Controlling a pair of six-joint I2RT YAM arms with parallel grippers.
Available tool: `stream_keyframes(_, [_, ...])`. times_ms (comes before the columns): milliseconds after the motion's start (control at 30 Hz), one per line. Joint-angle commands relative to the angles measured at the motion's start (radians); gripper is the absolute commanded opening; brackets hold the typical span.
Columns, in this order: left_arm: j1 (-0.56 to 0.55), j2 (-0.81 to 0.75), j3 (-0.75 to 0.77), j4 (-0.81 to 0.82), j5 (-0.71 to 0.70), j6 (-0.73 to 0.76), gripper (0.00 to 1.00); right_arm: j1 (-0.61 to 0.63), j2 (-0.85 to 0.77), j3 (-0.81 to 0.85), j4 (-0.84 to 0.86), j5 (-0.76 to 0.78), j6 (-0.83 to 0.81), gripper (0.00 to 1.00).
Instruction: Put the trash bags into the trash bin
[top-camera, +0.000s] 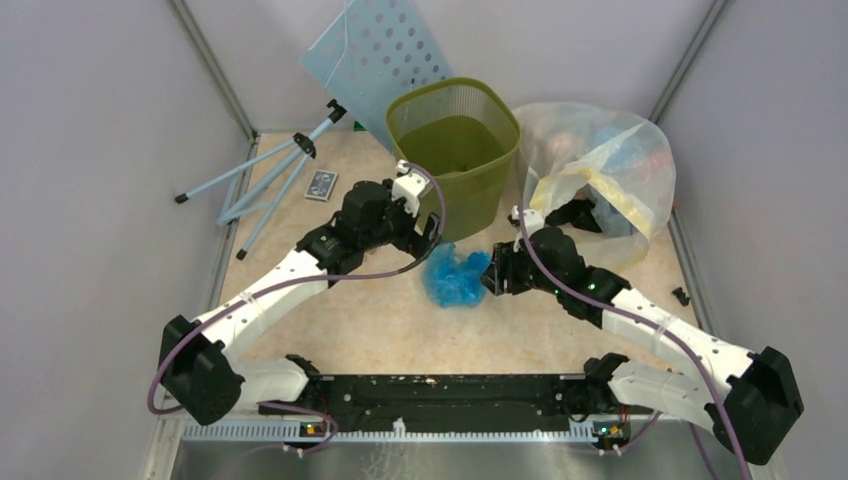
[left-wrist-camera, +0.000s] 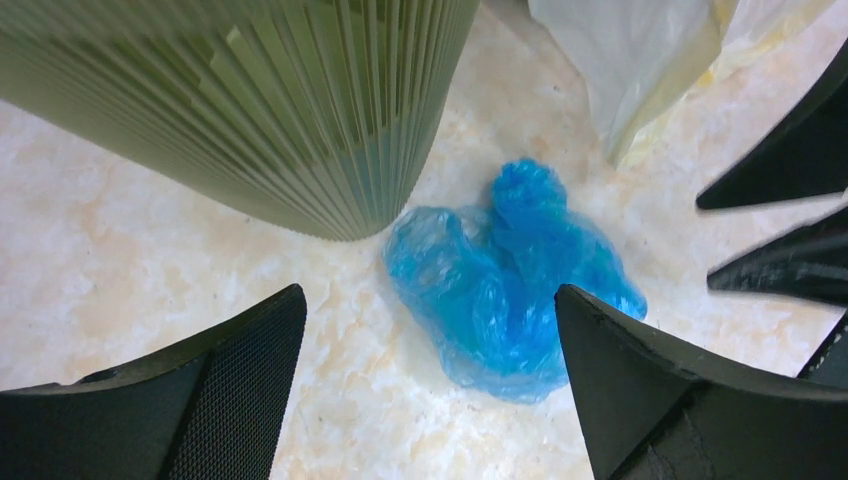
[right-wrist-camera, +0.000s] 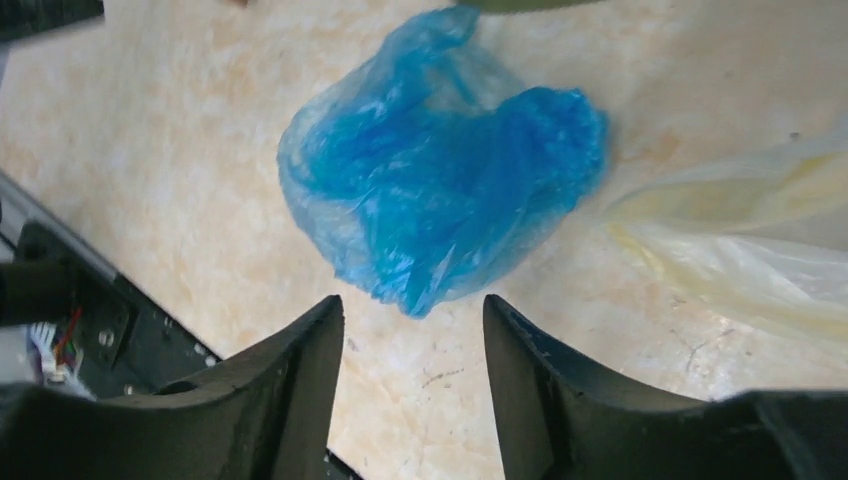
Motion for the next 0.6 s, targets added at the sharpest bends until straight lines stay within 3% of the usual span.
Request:
stream_keyframes(0, [-0.004, -0.046, -0.046, 0.015, 0.009, 0.044, 0.99, 0.005, -0.043, -0.013, 0.015, 0.200, 0.048, 0.58])
stream_keyframes(100, [-0.004, -0.041, -0.047, 0.016, -0.014, 0.048, 0.99, 0.005, -0.010, -0.030, 0.080, 0.196, 0.079, 0.62])
stream_keyframes(367, [-0.004, -0.031, -0.051, 0.014, -0.026, 0.050, 0.99, 0.024, 0.238, -0.003, 0.278, 0.077, 0.136, 0.61])
stream_keyframes(567, [-0.003, 0.033, -0.030, -0.008, -0.009, 0.031, 0.99, 0.134, 0.397, 0.035, 0.340, 0.055, 0.094, 0.43])
